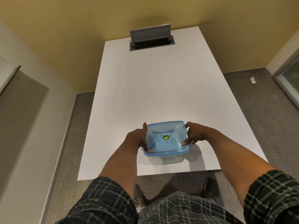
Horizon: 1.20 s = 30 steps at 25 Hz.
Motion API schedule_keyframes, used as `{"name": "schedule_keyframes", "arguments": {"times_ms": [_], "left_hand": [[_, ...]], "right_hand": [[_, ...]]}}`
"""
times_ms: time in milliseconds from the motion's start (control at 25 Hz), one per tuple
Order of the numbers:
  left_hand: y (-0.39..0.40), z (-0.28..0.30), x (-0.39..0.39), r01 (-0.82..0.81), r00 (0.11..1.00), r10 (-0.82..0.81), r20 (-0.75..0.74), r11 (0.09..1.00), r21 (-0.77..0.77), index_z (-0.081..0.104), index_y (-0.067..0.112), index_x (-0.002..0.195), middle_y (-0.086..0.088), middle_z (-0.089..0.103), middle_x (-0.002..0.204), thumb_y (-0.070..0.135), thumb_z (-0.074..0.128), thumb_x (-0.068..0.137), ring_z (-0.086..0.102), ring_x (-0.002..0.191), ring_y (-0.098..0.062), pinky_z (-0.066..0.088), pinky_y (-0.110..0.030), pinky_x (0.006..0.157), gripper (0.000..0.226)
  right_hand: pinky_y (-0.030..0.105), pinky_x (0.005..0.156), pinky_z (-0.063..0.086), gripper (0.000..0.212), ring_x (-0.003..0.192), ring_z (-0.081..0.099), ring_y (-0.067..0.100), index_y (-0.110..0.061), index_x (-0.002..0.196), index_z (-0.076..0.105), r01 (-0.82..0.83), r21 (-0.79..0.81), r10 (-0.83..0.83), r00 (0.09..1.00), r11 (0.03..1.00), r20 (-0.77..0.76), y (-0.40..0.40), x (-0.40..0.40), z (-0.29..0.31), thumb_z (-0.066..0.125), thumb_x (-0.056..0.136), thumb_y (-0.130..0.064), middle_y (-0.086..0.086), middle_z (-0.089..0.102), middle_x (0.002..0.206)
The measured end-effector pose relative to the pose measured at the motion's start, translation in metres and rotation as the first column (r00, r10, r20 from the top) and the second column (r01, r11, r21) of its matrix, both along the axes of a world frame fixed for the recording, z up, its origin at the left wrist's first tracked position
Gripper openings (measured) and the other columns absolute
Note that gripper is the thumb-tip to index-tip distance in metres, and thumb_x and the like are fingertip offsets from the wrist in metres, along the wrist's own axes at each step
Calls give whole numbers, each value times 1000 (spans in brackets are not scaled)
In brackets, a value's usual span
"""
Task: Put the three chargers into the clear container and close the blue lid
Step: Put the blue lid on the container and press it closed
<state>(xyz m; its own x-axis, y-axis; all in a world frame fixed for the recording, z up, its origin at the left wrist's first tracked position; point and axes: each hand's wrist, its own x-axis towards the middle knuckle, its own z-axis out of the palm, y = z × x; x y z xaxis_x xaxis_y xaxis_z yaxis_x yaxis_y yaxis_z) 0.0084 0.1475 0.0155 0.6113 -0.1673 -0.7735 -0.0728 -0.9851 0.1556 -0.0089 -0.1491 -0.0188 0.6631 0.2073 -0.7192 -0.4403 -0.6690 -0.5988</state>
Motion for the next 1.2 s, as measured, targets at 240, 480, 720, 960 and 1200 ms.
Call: {"name": "schedule_keyframes", "arguments": {"times_ms": [240,480,720,960,1200], "left_hand": [[-5,3,5,67,997,-70,36,996,66,-19,10,159,-15,61,136,44,95,58,65,119,-31,55,-41,100,156],[-6,5,7,75,995,-79,58,995,68,-12,8,160,-13,59,138,44,96,57,65,119,-30,55,-41,98,154],[-3,4,3,88,992,-93,84,994,64,-13,9,160,-11,50,149,46,93,60,50,136,-29,47,-42,108,151],[-1,0,3,74,993,-79,91,996,57,-16,10,160,-11,49,150,46,93,60,49,138,-29,47,-41,107,153],[2,-4,6,86,990,-93,103,994,64,-14,12,161,-10,53,145,50,94,58,53,133,-30,50,-40,101,153]], "right_hand": [[29,60,58,88,74,73,18,-18,127,43,-108,-20,108,993,994,39,-7,0,-2,97,58,-30,12,66,107],[24,45,49,89,66,73,20,-23,120,45,-160,-89,167,982,983,84,-9,-1,-1,96,51,-46,8,67,100],[29,88,44,131,111,58,14,-31,154,19,-255,-260,323,907,932,270,-3,2,8,95,49,-51,-9,56,128],[36,58,59,34,71,69,24,-21,123,65,113,-89,-71,921,990,383,14,13,-3,63,95,-40,8,69,99],[37,65,60,38,56,62,22,3,81,73,419,59,-414,848,906,330,19,24,-18,73,88,-35,10,64,67]]}}
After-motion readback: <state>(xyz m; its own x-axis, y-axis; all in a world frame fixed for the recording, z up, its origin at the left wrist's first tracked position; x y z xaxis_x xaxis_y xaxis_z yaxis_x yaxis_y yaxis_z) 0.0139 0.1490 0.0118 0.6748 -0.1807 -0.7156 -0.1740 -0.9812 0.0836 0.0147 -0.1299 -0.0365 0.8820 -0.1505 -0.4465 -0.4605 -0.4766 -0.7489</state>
